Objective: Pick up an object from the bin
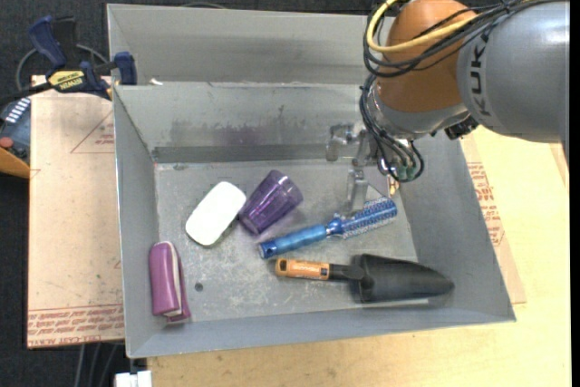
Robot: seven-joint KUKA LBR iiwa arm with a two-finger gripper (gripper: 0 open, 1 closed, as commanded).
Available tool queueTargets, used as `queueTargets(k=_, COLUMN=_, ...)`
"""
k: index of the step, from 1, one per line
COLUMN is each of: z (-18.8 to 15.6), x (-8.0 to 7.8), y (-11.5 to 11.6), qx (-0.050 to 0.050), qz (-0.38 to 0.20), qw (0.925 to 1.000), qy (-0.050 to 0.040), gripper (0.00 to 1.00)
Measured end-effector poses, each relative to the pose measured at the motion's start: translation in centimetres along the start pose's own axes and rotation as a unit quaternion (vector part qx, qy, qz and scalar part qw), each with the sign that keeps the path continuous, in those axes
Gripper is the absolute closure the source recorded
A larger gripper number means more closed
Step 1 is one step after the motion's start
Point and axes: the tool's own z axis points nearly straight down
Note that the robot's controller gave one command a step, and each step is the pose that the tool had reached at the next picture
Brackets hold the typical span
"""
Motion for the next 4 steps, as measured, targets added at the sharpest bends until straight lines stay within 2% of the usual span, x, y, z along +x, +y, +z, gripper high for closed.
queueTargets(k=1, z=-0.5, x=-0.1, y=0.0, qx=0.0, qz=0.0, qw=1.0, qy=-0.0033, gripper=0.0)
queueTargets(k=2, z=6.8, x=2.1, y=0.6, qx=-0.001, qz=0.033, qw=0.9995, qy=0.0037, gripper=0.0)
queueTargets(k=3, z=8.9, x=0.0, y=3.6, qx=-0.001, qz=0.067, qw=0.9978, qy=-0.0042, gripper=0.0)
queueTargets(k=4, z=9.1, x=2.6, y=6.7, qx=-0.001, qz=0.14, qw=0.9902, qy=0.0032, gripper=1.0)
